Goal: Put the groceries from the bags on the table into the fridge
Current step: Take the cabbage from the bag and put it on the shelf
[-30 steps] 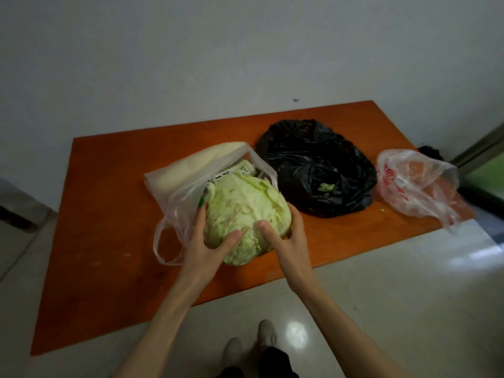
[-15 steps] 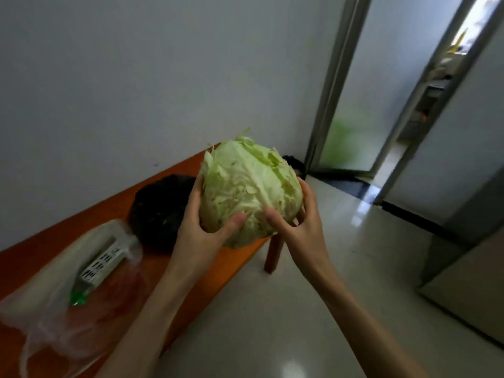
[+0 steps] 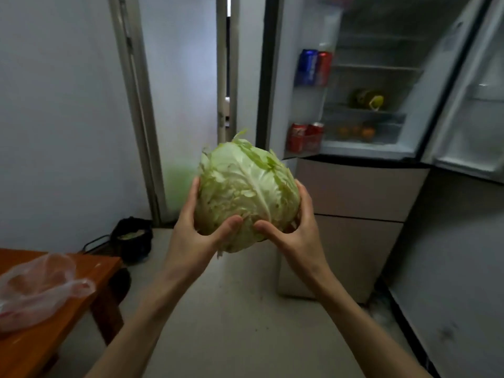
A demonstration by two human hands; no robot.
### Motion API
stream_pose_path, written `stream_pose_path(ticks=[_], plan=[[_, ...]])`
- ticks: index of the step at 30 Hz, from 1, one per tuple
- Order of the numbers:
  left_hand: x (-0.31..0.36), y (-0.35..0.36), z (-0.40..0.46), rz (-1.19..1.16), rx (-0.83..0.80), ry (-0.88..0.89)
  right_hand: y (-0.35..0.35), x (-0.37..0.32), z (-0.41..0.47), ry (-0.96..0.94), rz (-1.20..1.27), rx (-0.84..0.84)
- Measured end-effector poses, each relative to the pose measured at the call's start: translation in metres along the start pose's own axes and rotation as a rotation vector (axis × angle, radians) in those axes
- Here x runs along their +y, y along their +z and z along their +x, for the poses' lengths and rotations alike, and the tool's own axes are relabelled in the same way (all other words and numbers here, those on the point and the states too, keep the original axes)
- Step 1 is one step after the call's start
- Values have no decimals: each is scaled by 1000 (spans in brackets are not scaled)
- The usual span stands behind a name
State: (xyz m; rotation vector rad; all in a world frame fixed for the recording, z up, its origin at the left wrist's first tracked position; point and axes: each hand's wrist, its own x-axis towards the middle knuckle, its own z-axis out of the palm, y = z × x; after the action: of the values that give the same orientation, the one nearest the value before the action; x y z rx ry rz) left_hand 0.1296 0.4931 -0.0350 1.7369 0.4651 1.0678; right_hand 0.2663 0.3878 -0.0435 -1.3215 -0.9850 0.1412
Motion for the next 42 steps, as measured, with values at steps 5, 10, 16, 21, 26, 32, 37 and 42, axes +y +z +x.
stream_pose_path(ticks=[5, 10, 16, 21, 26, 32, 37, 42], plan=[[6, 105, 62, -82, -147, 76, -96, 19, 49, -33, -90, 173], [-3, 197, 126, -137, -257, 136, -172, 47, 103, -59, -144, 288], [-23, 300, 219, -197, -298, 213, -249, 91, 195, -119, -204, 333], [-25, 387, 308, -216, -308, 245, -316, 115, 286, -153, -260, 373], [-25, 468, 377, -218, -312, 265, -382, 143, 361, -178, -212, 403], [-19, 560, 463, -189, -246, 325, -455, 177, 457, -225, -133, 420], [6, 621, 529, -71, -169, 403, -508, 189, 539, -257, -64, 410], [34, 657, 588, 79, -128, 454, -535, 201, 613, -243, 107, 389]])
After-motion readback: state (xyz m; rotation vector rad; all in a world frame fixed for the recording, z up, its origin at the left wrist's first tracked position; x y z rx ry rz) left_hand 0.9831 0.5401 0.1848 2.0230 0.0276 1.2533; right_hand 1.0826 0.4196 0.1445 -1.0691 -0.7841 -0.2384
